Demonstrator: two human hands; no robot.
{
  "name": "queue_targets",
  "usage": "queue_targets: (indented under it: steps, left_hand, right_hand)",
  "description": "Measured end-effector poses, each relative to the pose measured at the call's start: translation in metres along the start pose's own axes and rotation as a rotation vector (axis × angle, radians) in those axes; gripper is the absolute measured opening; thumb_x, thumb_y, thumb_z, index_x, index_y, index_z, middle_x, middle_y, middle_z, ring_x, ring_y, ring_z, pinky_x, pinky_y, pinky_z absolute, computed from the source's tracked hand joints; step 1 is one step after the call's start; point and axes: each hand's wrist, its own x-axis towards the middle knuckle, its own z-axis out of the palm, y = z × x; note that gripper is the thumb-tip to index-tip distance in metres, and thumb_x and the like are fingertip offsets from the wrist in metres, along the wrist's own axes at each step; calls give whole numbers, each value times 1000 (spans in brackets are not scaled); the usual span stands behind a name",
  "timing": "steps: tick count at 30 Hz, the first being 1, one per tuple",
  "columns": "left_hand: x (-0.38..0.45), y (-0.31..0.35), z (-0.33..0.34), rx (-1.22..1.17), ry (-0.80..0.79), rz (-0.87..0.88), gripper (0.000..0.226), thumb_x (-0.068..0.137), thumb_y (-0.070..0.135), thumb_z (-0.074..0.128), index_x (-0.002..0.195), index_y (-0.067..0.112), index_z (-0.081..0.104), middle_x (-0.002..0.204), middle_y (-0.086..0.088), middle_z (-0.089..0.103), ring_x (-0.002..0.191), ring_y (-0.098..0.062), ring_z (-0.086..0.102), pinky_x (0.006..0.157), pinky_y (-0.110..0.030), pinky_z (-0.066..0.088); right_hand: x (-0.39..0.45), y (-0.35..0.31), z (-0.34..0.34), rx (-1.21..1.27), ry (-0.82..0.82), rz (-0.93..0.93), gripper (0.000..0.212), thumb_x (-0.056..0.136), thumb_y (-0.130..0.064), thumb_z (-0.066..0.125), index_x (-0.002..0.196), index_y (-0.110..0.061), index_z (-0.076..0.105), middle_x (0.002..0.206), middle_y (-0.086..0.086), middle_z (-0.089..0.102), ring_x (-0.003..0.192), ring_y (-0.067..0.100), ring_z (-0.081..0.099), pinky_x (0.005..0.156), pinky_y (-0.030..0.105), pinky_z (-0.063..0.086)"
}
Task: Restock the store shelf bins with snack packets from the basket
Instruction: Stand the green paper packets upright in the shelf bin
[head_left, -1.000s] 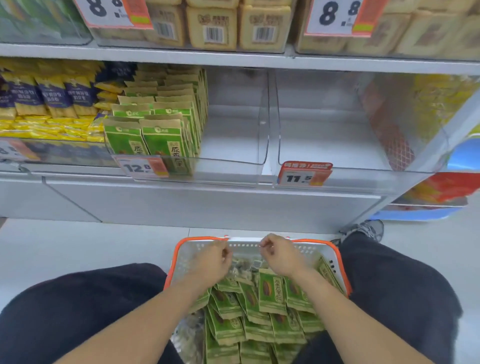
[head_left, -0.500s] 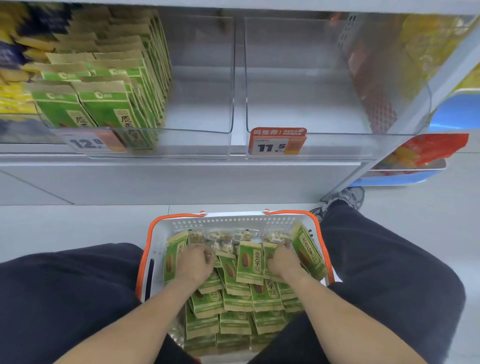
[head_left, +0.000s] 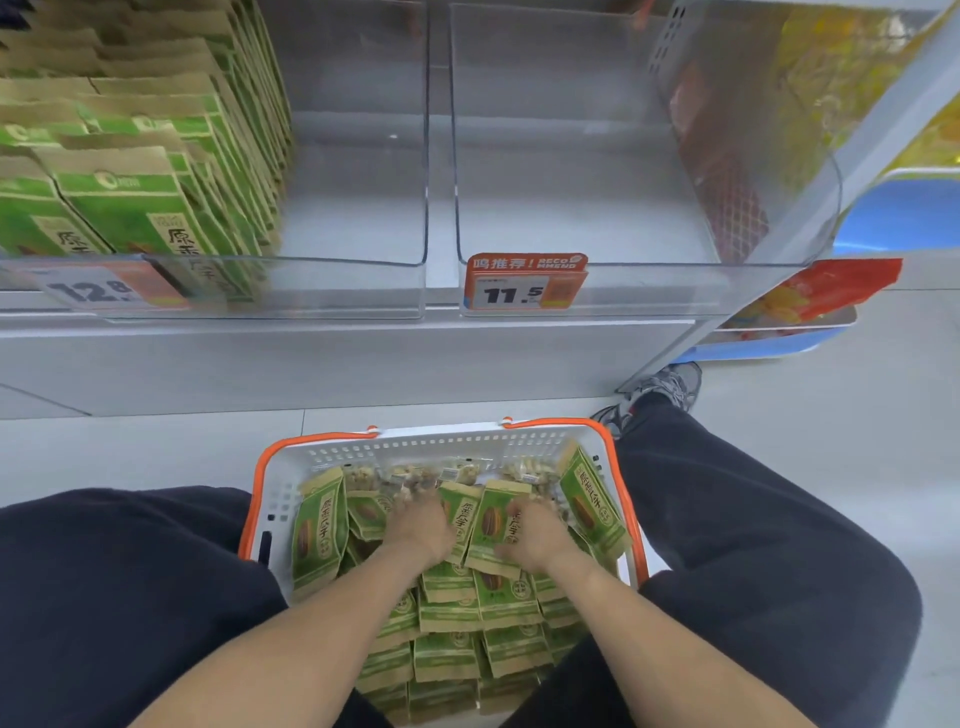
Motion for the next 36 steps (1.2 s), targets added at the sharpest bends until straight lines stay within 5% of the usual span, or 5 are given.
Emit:
queue_targets:
  steps: [10, 14, 18, 24, 36]
  left_hand:
    - [10, -3, -13, -349, 69, -135, 41, 87, 7, 70, 125, 17, 59, 116, -4, 67, 87, -14, 62, 71, -23, 49]
    - [8, 1, -20, -513, 45, -175, 42, 83, -1, 71, 120, 14, 59, 92, -6, 67, 75, -13, 64, 53, -19, 44]
    - [2, 0, -26, -584, 30, -231, 52, 78, -11, 69, 123, 12, 56, 105, -10, 66, 90, -21, 67, 67, -28, 58]
    - [-13, 1, -35, -639, -29, -329, 77, 75, 3, 82, 142, 4, 43, 138, -14, 54, 124, -32, 55, 105, -37, 46]
    - [-41, 33, -83, -1177, -287, -117, 38, 91, -16, 47, 115, 12, 56, 111, -16, 68, 97, -32, 67, 73, -45, 56]
  right_hand:
    - [15, -7, -12, 442, 228, 82, 32, 82, -13, 81, 107, -14, 61, 102, 8, 68, 99, 22, 66, 75, 25, 50]
    - [18, -18, -13, 413, 121, 116, 64, 83, -12, 78, 138, -11, 45, 124, 11, 63, 103, 24, 64, 84, 31, 57]
    - [16, -21, -16, 417, 10, 175, 86, 81, 13, 64, 154, -15, 28, 141, 12, 53, 114, 33, 63, 81, 38, 62]
    - [5, -17, -36, 770, -115, 117, 79, 79, 18, 65, 144, -18, 38, 119, 5, 68, 94, 20, 69, 69, 33, 62]
    - [-10, -2, -48, 1057, -276, -101, 57, 82, 10, 72, 130, -13, 53, 119, 10, 71, 106, 28, 71, 87, 52, 59]
